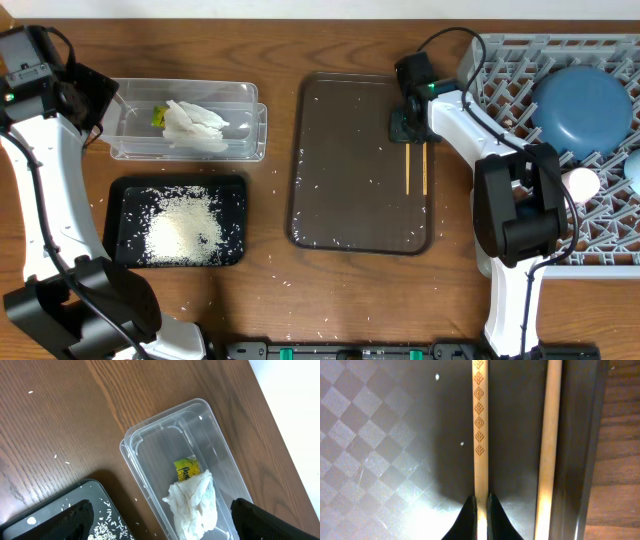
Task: Sort waste into correct bins and load items into the dishwasher rack
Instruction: 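Carry the chopstick into the rack and stand it upright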
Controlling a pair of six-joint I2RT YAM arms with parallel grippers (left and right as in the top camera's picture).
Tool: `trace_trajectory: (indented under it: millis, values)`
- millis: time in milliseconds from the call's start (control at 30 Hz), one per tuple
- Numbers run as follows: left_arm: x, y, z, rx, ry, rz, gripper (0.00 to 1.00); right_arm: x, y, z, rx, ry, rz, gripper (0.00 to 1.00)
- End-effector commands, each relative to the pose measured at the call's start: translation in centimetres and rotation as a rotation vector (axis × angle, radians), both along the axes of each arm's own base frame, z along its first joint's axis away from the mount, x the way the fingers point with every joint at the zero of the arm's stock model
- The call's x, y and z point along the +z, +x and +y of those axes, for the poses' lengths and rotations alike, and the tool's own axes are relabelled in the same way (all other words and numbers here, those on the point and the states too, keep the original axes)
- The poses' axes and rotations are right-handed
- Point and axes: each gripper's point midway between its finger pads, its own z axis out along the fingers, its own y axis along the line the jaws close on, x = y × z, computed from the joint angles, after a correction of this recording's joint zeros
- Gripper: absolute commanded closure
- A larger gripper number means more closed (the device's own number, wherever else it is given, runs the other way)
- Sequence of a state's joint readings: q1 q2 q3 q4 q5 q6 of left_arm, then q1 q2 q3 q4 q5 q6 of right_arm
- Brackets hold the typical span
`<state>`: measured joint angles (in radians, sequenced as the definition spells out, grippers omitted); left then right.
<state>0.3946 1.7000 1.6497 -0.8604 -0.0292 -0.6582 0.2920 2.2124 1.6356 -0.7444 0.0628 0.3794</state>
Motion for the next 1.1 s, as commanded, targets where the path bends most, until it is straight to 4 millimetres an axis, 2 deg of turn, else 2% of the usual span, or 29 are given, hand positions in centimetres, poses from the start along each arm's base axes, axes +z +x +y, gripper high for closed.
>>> trace_trajectory:
  millis: [0, 100, 200, 300, 400, 533, 600, 667, 767, 900, 1067]
  values:
    - [0.5, -0.1, 0.1, 0.010, 0.001, -0.011, 0.09, 0.6, -0.6, 0.6, -0.003, 0.026, 0.026, 0.99]
    - [0.5, -0.1, 0.1, 0.010, 0.001, -0.011, 0.09, 3.8, 0.2, -0.5, -0.019, 0.035, -0.014, 0.99]
    - [0.5, -0.1, 0.1, 0.010, 0.001, -0.011, 0.09, 8.3, 1.4, -2.2, -0.001, 0.048, -0.093, 0.99]
    - [0.5, -0.1, 0.1, 0.010, 0.001, -0.011, 0.09, 13.9, 2.3, -5.3, 0.012, 0.035, -0.189, 0.99]
    - [0.5, -0.1, 0.1, 0.010, 0.001, -0.011, 0.09, 18.4, 2.5, -8.3, 0.021, 0.035, -0.273, 0.99]
    - [0.5, -0.1, 0.1, 0.010, 0.001, -0.011, 0.09, 22.6, 1.9, -11.4, 0.078, 0.059, -0.367, 0.99]
    - [0.5, -0.1, 0.1, 0.010, 0.001, -0.011, 0.09, 23.4, 1.5, -13.1, 0.087, 0.043, -0.385, 0.99]
    - [0.5, -0.1, 0.1, 0.010, 0.001, -0.011, 0.09, 23.4, 1.3, -14.6, 0.085, 0.023, -0.381, 0.99]
    - [0.5, -0.1, 0.1, 0.010, 0.001, -0.011, 0.09, 22.2, 1.1, -16.4, 0.069, 0.010, -0.352, 0.99]
    - [0.5, -0.1, 0.1, 0.010, 0.001, -0.011, 0.09, 19.7, 1.1, -16.9, 0.057, 0.015, -0.314, 0.99]
    - [0.5, -0.1, 0.1, 0.010, 0.001, -0.011, 0.09, 16.9, 1.7, -15.9, 0.080, 0.067, -0.315, 0.99]
